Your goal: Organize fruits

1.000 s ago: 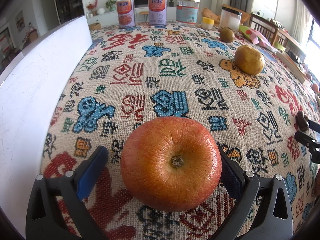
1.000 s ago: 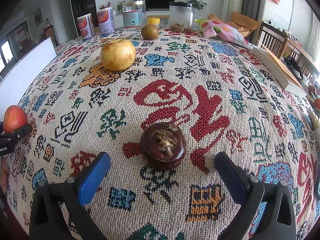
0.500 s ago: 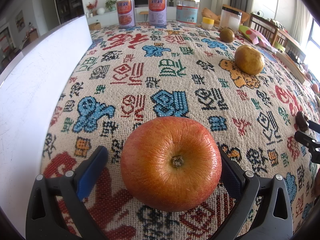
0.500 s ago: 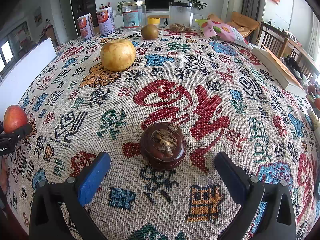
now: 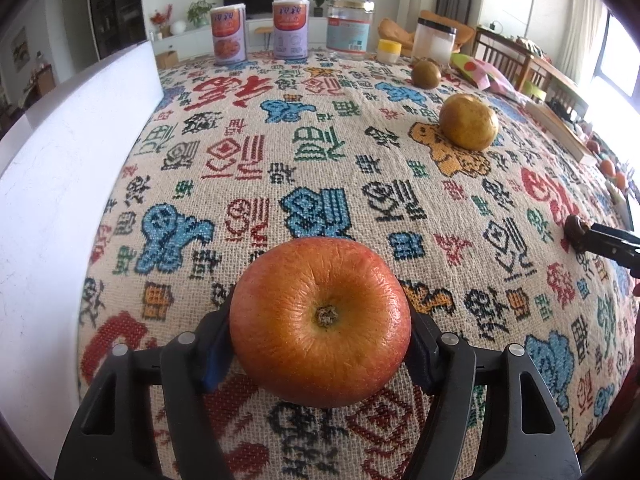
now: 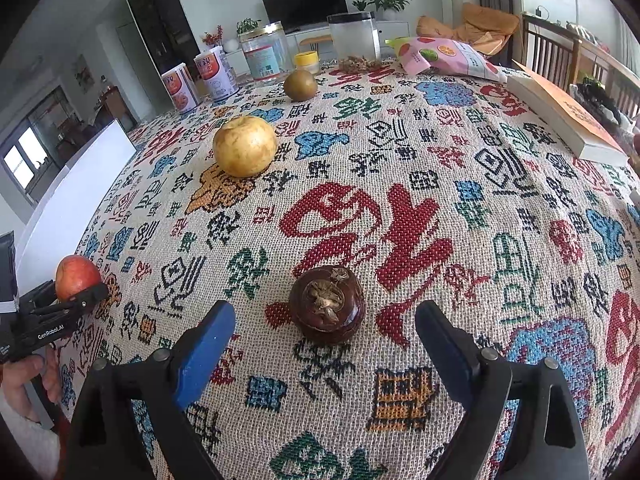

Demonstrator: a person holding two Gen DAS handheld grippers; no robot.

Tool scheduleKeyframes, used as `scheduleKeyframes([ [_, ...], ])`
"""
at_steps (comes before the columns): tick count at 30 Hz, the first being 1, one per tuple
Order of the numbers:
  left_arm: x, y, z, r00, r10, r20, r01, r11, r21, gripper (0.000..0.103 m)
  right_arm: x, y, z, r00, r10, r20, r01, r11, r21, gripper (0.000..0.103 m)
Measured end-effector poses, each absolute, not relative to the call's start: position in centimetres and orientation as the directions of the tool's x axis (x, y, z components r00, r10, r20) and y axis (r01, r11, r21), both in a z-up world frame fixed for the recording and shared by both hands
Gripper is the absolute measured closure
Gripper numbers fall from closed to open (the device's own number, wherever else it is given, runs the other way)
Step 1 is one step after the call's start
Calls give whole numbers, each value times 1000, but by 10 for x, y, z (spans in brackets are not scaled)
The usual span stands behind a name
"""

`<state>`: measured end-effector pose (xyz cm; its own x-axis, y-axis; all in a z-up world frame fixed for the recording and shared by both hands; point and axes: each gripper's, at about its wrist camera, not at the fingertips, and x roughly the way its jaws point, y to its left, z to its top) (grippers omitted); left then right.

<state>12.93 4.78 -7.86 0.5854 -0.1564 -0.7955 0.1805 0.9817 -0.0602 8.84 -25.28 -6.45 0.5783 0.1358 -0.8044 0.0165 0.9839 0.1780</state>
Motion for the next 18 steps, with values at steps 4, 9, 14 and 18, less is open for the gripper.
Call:
scheduleKeyframes([
  [4, 122, 53, -73, 581, -195, -790, 182, 977, -108, 32, 99, -227, -67, 518, 82, -852, -42, 997, 71, 30],
  [9, 101, 65, -42, 593, -250, -765, 180, 968, -177, 32, 99, -231, -72, 504, 42, -863, 23, 998, 62, 63],
  [14, 71, 98, 27, 647, -361, -671, 175, 928, -330, 32, 87, -207, -38, 561, 152, -813, -36, 986, 160, 63],
  [18, 50, 142, 86, 743, -304, -596, 135, 941, -311, 32, 94, -140, 7, 580, 314, -752, -209, 949, 235, 63],
])
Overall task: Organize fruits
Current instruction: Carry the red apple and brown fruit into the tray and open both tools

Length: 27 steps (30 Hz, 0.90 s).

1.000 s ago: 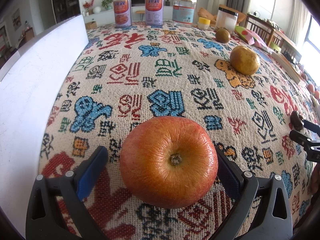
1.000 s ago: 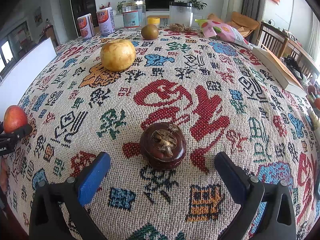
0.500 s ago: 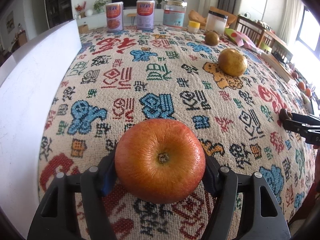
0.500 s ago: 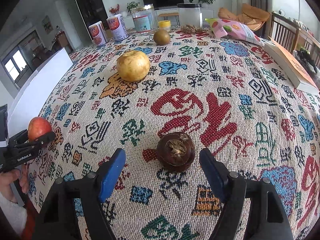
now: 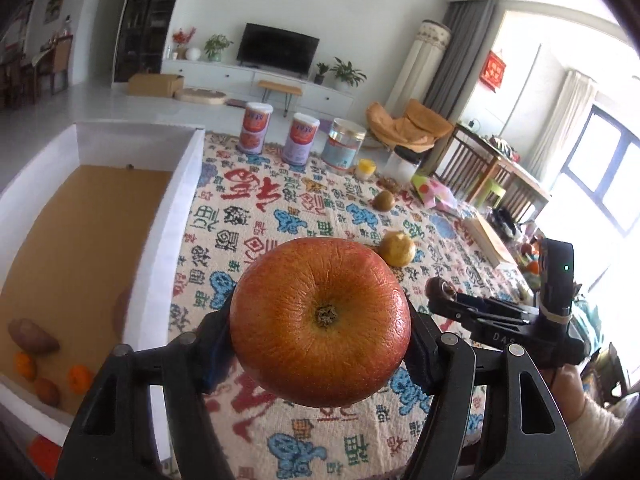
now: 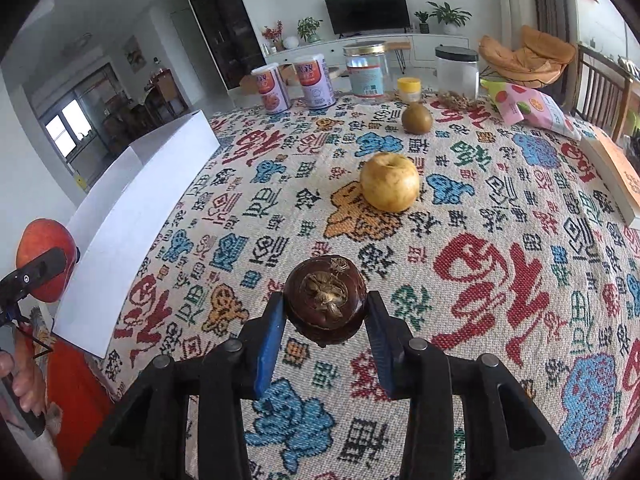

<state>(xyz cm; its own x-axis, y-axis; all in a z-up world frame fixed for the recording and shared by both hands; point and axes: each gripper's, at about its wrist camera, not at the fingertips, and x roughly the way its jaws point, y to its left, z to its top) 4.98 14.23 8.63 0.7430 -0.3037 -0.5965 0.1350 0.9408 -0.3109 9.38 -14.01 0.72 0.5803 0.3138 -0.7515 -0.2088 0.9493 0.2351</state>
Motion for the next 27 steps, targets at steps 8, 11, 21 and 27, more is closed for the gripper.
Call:
scheduleKeyframes([
  [8, 69, 275, 83, 733, 18, -680, -184, 968, -172, 32, 120, 61, 70, 450, 598, -663, -591, 756, 282, 63],
  [11, 84, 315, 49, 652, 113, -750, -288, 952, -107, 32, 132, 133, 65, 401, 621, -674, -662, 704, 256, 63],
  [21, 81, 361, -8, 535, 234, -812, -444, 896, -34, 24, 162, 224, 13, 338, 544, -768, -663, 717, 216, 60],
  [27, 73, 323, 27, 642, 235, -730, -397, 916, -54, 9, 152, 163, 38, 465, 560, -686, -616, 761, 204, 10],
])
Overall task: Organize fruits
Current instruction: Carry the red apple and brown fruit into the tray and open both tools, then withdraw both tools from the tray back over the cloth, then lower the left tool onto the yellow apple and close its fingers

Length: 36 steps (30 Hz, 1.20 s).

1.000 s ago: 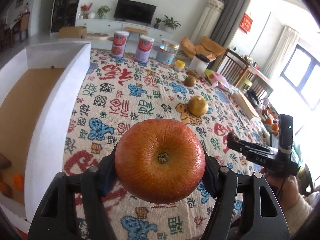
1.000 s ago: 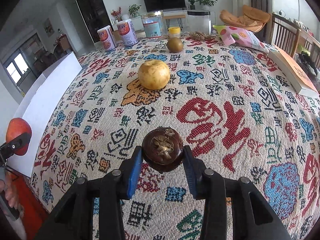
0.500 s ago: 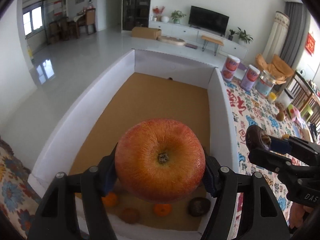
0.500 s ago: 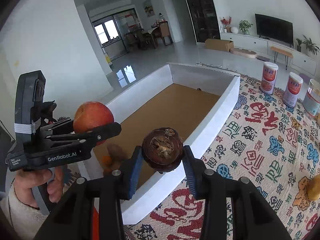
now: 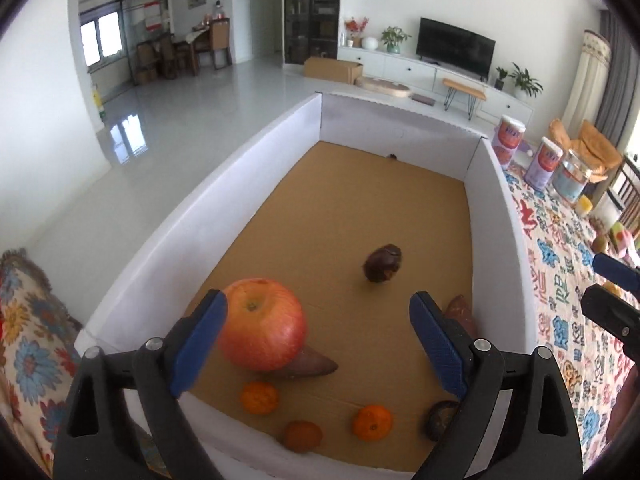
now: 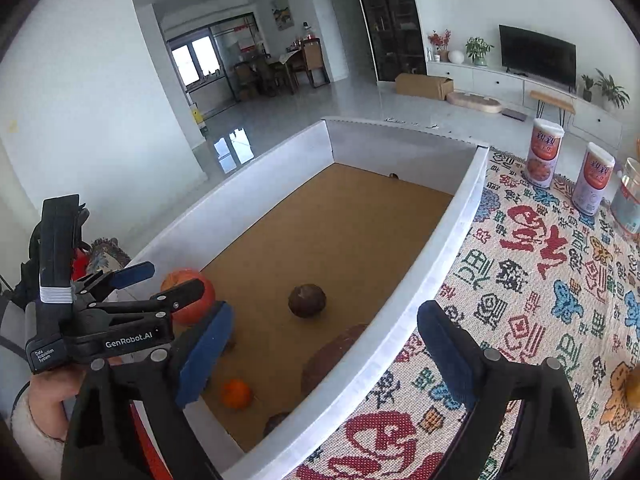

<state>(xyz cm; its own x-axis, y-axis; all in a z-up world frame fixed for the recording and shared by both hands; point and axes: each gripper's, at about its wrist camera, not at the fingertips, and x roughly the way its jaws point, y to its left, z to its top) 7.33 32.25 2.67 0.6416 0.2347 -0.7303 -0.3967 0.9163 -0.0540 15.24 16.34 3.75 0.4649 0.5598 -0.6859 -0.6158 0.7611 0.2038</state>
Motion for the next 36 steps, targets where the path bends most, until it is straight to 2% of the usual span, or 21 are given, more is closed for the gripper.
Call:
scheduleKeyframes([
  [4, 66, 257, 54, 739, 109, -665, -253, 959, -124, 7, 133, 77, 35, 585, 483, -651, -551, 826, 119, 0],
  [8, 70, 168, 65, 769, -56, -637, -45, 989, -141, 5, 117, -29, 8, 652, 326, -684, -417, 908, 36, 0],
  [12, 83, 71, 41, 708, -235, -666, 172, 972, -160, 3, 110, -138, -31, 661, 97, -744, -226, 971, -74, 0],
  [15, 98, 11, 1, 627, -302, -718, 268, 949, -165, 3, 109, -208, -54, 633, -73, -771, -73, 985, -154, 0],
  [17, 104, -20, -24, 584, -309, -750, 304, 941, -151, 4, 109, -244, -66, 602, -140, -786, 4, 985, -172, 0],
  [20, 122, -49, -51, 569, -255, -782, 317, 945, -78, 4, 103, -276, -78, 591, -182, -786, 82, 983, -167, 0],
  [24, 139, -63, -70, 587, -197, -785, 307, 952, -10, 4, 102, -287, -81, 583, -152, -798, 98, 988, -116, 0],
  [27, 144, -64, -84, 564, -190, -804, 297, 955, -17, 4, 102, -289, -82, 578, -139, -804, 99, 990, -99, 0],
  [30, 142, -65, -84, 571, -180, -801, 297, 955, -3, 3, 103, -296, -86, 566, -76, -821, 106, 994, -19, 0],
  [36, 145, -66, -87, 565, -178, -806, 294, 956, -4, 0, 102, -290, -86, 566, -85, -820, 106, 994, -30, 0],
])
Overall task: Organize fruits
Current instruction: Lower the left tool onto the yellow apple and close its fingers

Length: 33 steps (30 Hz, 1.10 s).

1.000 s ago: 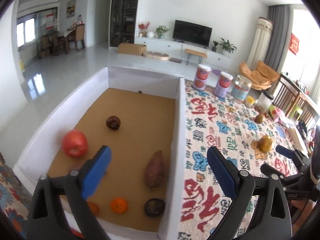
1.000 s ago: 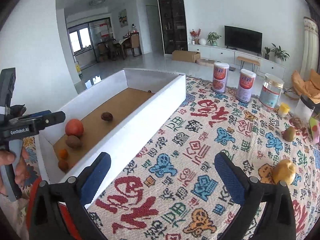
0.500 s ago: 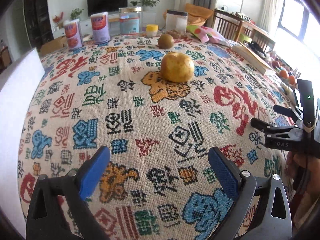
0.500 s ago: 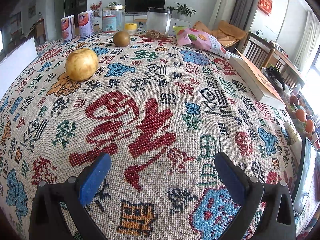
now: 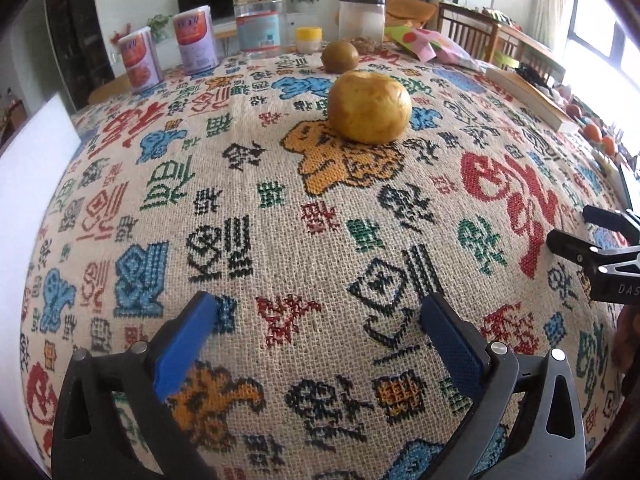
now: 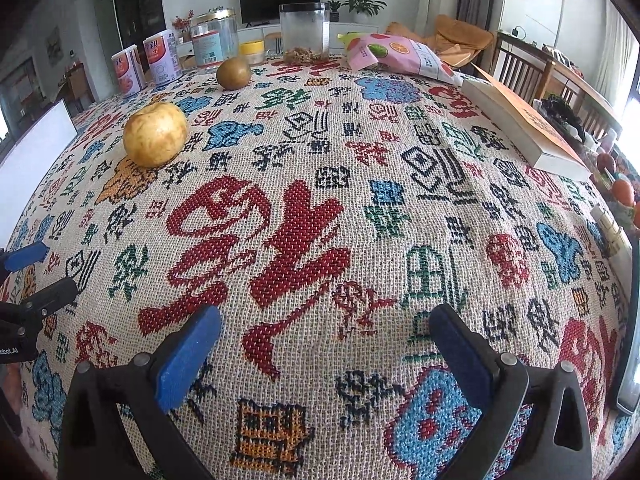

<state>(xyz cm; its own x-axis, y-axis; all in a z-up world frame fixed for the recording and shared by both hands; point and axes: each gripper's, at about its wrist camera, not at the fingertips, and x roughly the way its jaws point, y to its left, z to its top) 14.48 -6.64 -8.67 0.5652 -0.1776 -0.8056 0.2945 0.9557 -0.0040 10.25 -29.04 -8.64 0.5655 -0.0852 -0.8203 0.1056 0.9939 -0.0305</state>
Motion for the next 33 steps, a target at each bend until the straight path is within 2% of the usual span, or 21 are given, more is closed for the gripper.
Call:
scheduleKeyframes([
  [7, 160, -76, -85, 540, -214, -814, 326, 945, -31, 2, 103, -290, -86, 565, -84, -821, 106, 994, -29, 0],
  [12, 196, -109, -65, 569, -309, -762, 366, 925, -102, 2, 103, -290, -86, 565, -84, -821, 105, 994, -29, 0],
  [15, 225, -135, -59, 618, -278, -736, 371, 928, -38, 2, 103, -290, -86, 566, -84, -820, 106, 994, -29, 0],
  [19, 263, -148, -70, 606, -215, -766, 309, 951, -23, 3, 103, -290, -86, 565, -84, -820, 106, 994, -29, 0],
  [20, 268, -146, -74, 599, -211, -773, 295, 955, -32, 4, 103, -290, -86, 565, -84, -820, 106, 994, -29, 0],
  [21, 271, -143, -77, 595, -212, -775, 284, 958, -43, 23, 103, -290, -86, 565, -84, -821, 106, 994, -29, 0],
  [22, 272, -141, -80, 579, -235, -781, 290, 954, -72, 35, 103, -290, -86, 565, -84, -821, 106, 994, -29, 0],
  [27, 257, -123, -76, 571, -254, -781, 302, 949, -88, 36, 103, -290, -86, 566, -84, -820, 106, 994, -28, 0],
  [33, 215, -66, -69, 551, -203, -809, 264, 962, -61, 36, 104, -290, -86, 565, -84, -821, 106, 994, -28, 0],
])
